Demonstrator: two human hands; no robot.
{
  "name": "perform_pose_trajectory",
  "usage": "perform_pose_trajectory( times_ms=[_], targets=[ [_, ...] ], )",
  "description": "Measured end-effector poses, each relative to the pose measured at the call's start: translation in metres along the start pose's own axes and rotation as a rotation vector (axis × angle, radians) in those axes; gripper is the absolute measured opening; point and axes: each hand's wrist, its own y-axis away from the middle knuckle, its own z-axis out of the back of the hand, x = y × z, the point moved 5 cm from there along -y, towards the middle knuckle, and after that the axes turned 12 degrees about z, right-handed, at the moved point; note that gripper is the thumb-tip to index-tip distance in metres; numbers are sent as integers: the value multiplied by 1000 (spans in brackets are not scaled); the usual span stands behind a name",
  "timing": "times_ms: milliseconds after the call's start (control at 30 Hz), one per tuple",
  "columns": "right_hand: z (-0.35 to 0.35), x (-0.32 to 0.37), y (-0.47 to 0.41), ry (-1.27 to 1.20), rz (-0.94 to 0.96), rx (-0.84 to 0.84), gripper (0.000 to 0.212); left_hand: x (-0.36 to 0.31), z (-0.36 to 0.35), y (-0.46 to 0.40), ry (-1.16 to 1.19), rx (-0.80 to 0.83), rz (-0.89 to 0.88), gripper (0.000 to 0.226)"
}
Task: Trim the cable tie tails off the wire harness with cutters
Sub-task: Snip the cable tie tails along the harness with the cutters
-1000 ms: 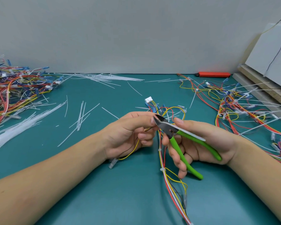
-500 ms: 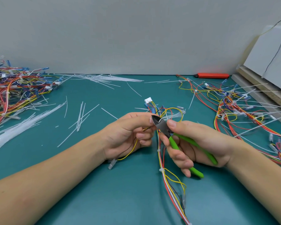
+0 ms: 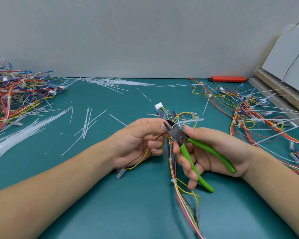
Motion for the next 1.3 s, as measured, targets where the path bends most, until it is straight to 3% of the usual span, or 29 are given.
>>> perform_pose_trajectory(
  times_ms=[200,367,700,933,1067,1300],
  targets=[
    [-10,4,-4,37,12,-17,42,0,5,0,48,-38,-10,9],
    [-7,2,-3,65,18,-55,45,-1,1,0,-6,-15,-12,26],
    [1,1,-1,-12,-26,6,49,1,3,-1,15,17,-5,3],
    [-6,-1,-3,36,-22,12,47,3,6,-2,50,2,14,4],
    [-10,-1,-3,62,-46,26,48,4,6,-1,12,16,16,29],
    [-4,-3,-3,-13,-6,16,50,1,5,0,29,22,4,3]
  ],
)
